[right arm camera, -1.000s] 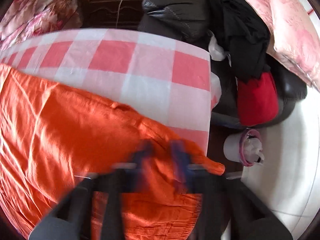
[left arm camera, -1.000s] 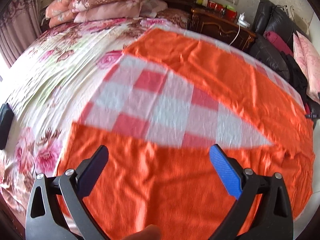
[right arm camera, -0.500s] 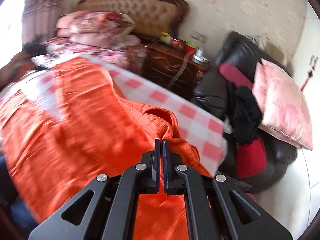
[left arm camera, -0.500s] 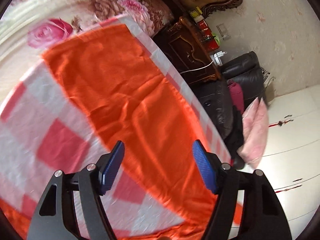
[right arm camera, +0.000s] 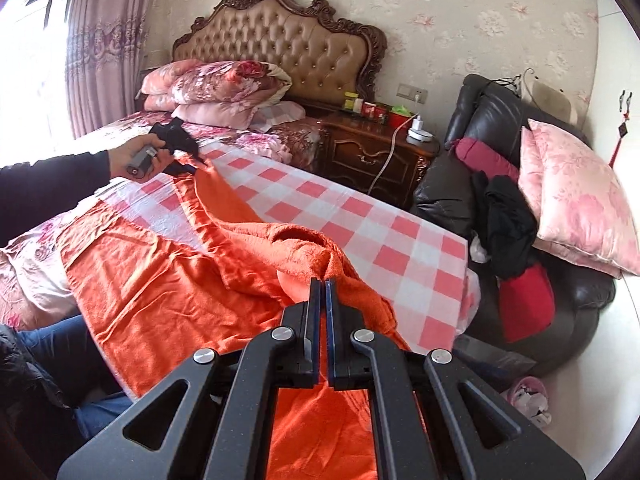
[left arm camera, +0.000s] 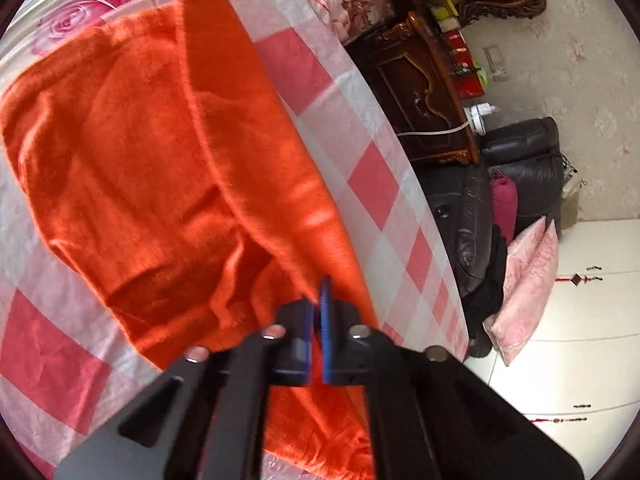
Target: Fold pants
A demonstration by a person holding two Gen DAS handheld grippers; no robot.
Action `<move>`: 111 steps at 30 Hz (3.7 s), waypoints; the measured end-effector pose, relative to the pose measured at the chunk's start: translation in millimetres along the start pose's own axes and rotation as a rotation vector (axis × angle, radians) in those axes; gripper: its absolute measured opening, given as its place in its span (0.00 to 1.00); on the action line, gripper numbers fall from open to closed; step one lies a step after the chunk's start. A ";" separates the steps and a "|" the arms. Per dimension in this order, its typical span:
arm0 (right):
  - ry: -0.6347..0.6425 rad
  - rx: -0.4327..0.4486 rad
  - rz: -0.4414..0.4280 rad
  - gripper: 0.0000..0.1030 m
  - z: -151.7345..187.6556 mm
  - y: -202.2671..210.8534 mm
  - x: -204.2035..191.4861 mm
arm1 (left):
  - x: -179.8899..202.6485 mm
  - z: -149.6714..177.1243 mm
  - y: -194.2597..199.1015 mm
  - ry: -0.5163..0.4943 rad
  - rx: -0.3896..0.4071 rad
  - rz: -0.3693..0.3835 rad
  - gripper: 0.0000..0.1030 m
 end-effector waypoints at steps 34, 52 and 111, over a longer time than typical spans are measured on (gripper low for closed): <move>-1.218 -0.184 -0.071 0.80 210.1 0.8 11.3 | -224.6 233.0 177.5 -0.108 0.130 0.051 0.02; -1.145 -0.192 0.050 0.17 158.1 14.5 56.7 | -212.7 266.2 219.9 -0.170 0.121 0.059 0.03; -0.701 -0.603 0.296 0.17 179.9 -36.5 7.3 | -248.5 137.5 255.6 -0.439 0.416 -0.291 0.47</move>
Point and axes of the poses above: each gripper's, at about its wrist camera, not at the fingertips, and y roughly against the way its jaws point, x to its right, z to its underside, the point moved 4 cm from there along -y, roughly the way its jaws point, and after that the axes turned 11 degrees about y, right-handed, at the moved point
